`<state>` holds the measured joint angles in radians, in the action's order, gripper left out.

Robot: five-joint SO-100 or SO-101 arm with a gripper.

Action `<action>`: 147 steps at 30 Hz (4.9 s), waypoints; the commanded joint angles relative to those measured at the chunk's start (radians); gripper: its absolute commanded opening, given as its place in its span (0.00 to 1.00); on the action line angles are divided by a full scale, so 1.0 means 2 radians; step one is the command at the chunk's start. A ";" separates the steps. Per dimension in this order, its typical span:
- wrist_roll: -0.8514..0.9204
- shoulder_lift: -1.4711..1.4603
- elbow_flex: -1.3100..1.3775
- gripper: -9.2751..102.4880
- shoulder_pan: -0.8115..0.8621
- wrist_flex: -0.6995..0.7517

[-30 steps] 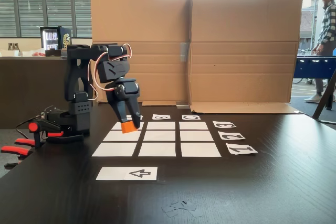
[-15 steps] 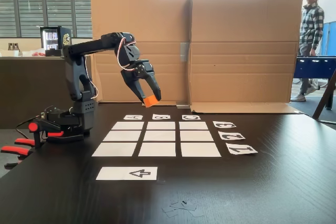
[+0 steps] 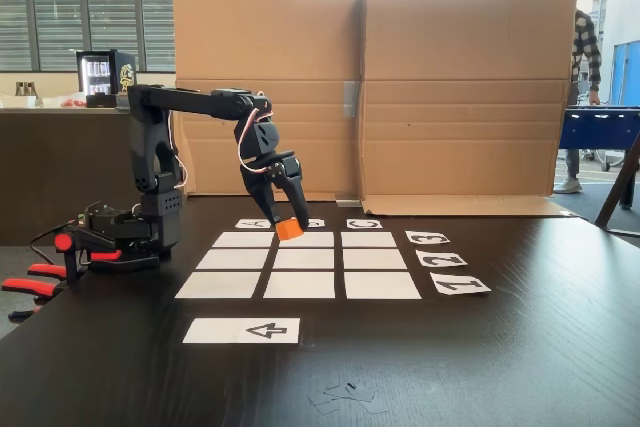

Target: Pick up the round, orange token and place it in the grid on square B1.

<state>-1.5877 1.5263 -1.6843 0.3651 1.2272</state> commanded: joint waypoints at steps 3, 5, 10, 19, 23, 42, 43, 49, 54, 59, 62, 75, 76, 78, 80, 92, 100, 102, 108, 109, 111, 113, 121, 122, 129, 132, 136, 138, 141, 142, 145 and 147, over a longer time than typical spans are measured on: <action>-0.016 -0.031 0.007 0.07 0.008 -0.029; -0.021 -0.043 0.011 0.07 0.008 -0.036; -0.038 -0.071 0.016 0.07 0.009 -0.059; -0.052 -0.097 0.036 0.07 0.008 -0.061; -0.062 -0.102 0.033 0.25 0.008 -0.061; -0.064 -0.023 -0.054 0.64 0.028 -0.150; -0.058 -0.006 -0.074 0.65 0.034 -0.174; -0.029 0.089 -0.146 0.70 0.058 -0.228; -0.029 0.167 -0.179 0.77 0.096 -0.276; -0.026 0.275 -0.209 0.78 0.166 -0.356; -0.024 0.340 -0.222 0.78 0.223 -0.400; -0.034 0.564 -0.339 0.07 0.549 -0.394; -0.031 0.590 -0.358 0.07 0.565 -0.380; -0.023 0.647 -0.393 0.07 0.590 -0.332; -0.016 0.705 -0.427 0.07 0.607 -0.275; 0.055 0.902 -0.623 0.07 0.655 -0.143; 0.075 0.904 -0.650 0.07 0.671 -0.142; 0.070 0.904 -0.650 0.07 0.679 -0.140; 0.070 0.902 -0.649 0.07 0.670 -0.141; 0.070 0.901 -0.649 0.07 0.670 -0.141; 0.070 0.901 -0.649 0.07 0.670 -0.141; 0.070 0.901 -0.649 0.07 0.670 -0.141; 0.070 0.901 -0.649 0.07 0.670 -0.141; 0.070 0.901 -0.649 0.07 0.670 -0.141; 0.070 0.901 -0.649 0.07 0.670 -0.141; 0.070 0.901 -0.649 0.07 0.670 -0.141; 0.070 0.901 -0.649 0.07 0.670 -0.141; 0.070 0.901 -0.649 0.07 0.670 -0.141; 0.070 0.901 -0.649 0.07 0.670 -0.141; 0.070 0.901 -0.649 0.07 0.670 -0.141; 0.070 0.901 -0.649 0.07 0.670 -0.141; 0.070 0.901 -0.649 0.07 0.670 -0.141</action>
<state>-1.4435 3.3241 -2.9913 1.7135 0.9434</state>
